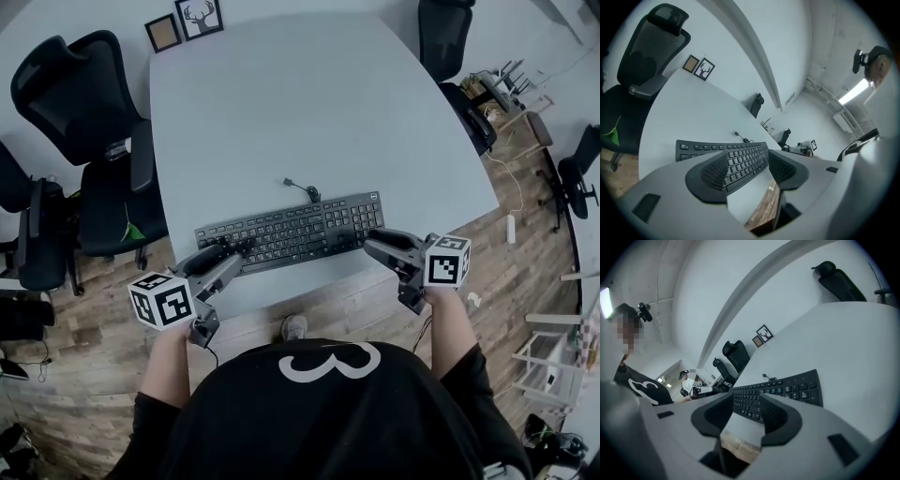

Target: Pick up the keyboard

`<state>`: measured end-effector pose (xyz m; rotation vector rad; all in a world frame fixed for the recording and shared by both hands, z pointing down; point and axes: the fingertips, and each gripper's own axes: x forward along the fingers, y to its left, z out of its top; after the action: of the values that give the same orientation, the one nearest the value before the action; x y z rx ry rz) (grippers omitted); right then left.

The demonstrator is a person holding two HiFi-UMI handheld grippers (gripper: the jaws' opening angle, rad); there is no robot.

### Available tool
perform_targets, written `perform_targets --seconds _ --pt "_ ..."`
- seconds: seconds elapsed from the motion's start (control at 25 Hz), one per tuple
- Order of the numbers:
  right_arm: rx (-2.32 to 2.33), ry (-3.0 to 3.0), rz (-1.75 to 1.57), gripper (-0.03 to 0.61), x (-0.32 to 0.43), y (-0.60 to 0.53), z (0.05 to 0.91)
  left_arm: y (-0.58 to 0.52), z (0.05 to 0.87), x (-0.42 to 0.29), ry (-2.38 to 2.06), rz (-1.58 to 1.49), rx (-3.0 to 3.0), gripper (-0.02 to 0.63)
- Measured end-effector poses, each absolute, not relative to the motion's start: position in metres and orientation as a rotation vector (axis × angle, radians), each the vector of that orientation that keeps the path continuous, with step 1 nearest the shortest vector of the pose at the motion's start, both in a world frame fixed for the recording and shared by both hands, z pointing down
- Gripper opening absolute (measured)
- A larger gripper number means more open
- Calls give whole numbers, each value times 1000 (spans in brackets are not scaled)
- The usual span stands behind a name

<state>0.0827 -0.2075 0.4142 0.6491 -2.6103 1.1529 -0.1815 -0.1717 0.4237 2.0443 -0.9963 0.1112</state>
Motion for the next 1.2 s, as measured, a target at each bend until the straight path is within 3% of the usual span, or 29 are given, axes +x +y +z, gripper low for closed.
perform_targets --seconds 0.16,0.48,1.2 --pt "759 -2538 1163 205 104 -227 436 -178 445 -205 -1073 114 1972 298" --pt "851 -2397 1124 273 133 -260 468 -177 475 -245 -1184 116 1860 304" --pt "735 -2264 1130 275 127 -276 512 -186 511 -239 -1154 172 1735 302"
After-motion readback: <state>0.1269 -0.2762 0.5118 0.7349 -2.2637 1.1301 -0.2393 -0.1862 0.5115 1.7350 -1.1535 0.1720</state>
